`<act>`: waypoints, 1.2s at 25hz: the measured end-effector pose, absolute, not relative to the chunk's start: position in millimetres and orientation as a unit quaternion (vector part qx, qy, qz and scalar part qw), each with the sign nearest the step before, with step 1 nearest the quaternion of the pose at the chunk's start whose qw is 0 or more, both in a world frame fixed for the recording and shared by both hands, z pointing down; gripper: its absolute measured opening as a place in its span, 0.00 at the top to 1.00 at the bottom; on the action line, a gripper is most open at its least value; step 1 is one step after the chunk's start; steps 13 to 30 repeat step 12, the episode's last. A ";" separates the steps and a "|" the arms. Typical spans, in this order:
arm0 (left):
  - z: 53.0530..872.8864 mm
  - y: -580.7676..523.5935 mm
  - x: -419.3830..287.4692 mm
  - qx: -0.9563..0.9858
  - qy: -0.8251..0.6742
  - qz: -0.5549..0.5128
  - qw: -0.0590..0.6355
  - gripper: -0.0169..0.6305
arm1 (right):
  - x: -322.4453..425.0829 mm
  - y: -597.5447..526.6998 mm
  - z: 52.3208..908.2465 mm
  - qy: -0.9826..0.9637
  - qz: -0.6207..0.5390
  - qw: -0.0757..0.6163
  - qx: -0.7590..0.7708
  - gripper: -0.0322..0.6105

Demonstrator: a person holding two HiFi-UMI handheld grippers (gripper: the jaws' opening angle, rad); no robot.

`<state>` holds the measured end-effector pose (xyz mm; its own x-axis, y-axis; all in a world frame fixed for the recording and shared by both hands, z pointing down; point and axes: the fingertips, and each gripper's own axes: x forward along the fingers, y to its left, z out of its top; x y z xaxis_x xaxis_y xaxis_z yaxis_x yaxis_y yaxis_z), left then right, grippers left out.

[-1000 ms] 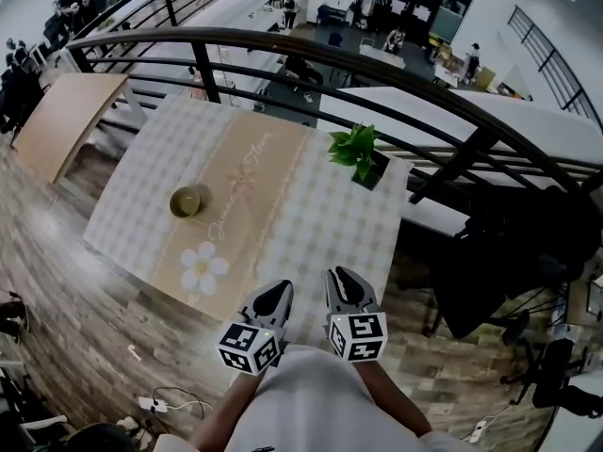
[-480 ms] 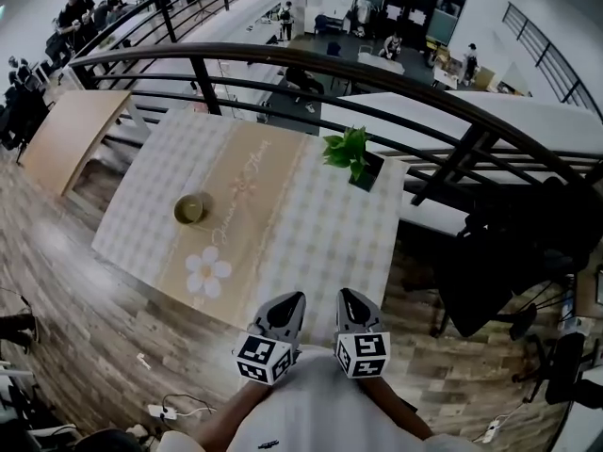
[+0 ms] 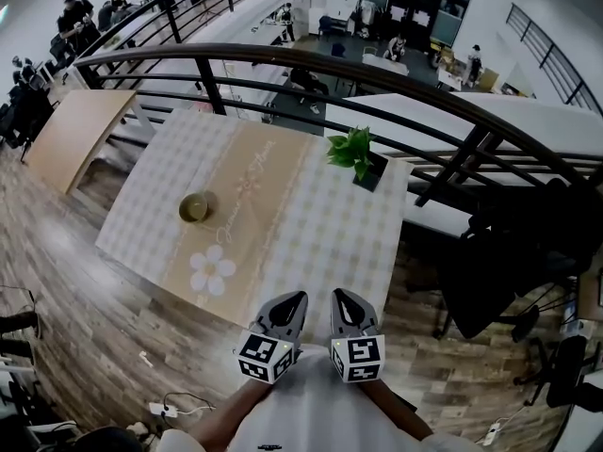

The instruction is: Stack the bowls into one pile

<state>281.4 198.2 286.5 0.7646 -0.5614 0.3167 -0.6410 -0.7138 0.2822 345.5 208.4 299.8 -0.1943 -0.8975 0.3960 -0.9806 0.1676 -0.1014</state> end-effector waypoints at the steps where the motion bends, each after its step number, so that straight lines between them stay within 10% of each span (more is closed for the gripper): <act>1: 287.2 198.1 278.7 0.918 -0.330 0.104 0.192 0.95 | 343.8 208.8 300.4 -0.755 0.169 0.124 0.621 0.89; 30: 292.0 208.1 271.4 0.912 -0.347 0.101 0.195 0.95 | 334.6 211.7 306.3 -0.768 0.166 0.127 0.605 0.89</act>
